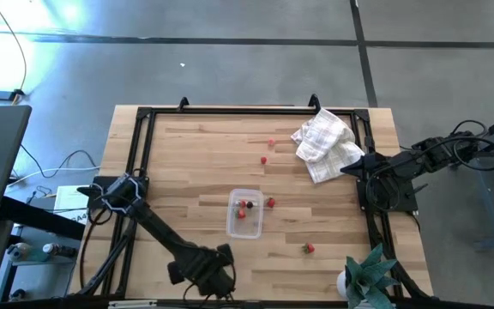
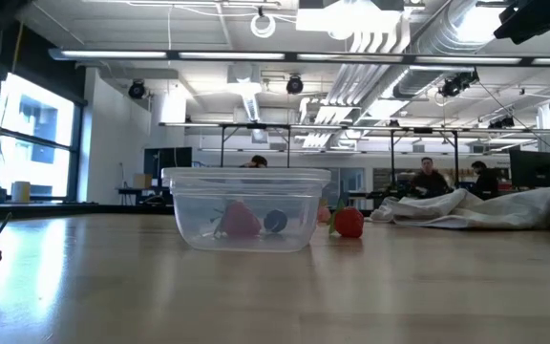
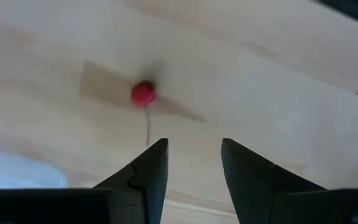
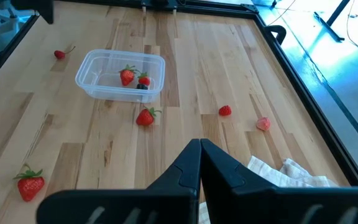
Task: Pick and placing Produce into tupperware
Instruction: Put the red cherry into the transparent container
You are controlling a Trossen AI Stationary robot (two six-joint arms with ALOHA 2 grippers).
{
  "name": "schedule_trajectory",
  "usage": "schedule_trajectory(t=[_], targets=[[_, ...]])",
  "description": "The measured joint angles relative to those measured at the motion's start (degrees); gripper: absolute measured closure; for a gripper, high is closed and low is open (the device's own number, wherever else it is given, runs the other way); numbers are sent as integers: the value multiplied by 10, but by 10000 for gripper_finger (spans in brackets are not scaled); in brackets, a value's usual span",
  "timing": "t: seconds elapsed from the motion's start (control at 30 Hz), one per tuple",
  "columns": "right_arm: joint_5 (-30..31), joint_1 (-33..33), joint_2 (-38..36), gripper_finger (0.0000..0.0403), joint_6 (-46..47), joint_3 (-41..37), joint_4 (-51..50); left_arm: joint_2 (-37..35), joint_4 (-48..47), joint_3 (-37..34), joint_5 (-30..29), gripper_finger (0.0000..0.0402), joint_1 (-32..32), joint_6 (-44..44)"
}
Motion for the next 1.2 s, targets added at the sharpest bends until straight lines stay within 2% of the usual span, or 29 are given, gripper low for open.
schedule_trajectory(t=[0.17,0.3,0.47,0.6,0.93,1.2], targets=[[0,0,0,402,0,0,0,-20,42,-1,-1,264,-19,63],[0,0,0,402,0,0,0,-36,86,-6,-1,264,-9,80],[0,0,0,402,0,0,0,-55,131,-75,31,264,22,73],[0,0,0,402,0,0,0,-77,202,-137,34,264,34,51],[0,0,0,402,0,0,0,-86,287,-195,35,264,37,83],[0,0,0,402,0,0,0,-86,315,-230,45,264,41,110]])
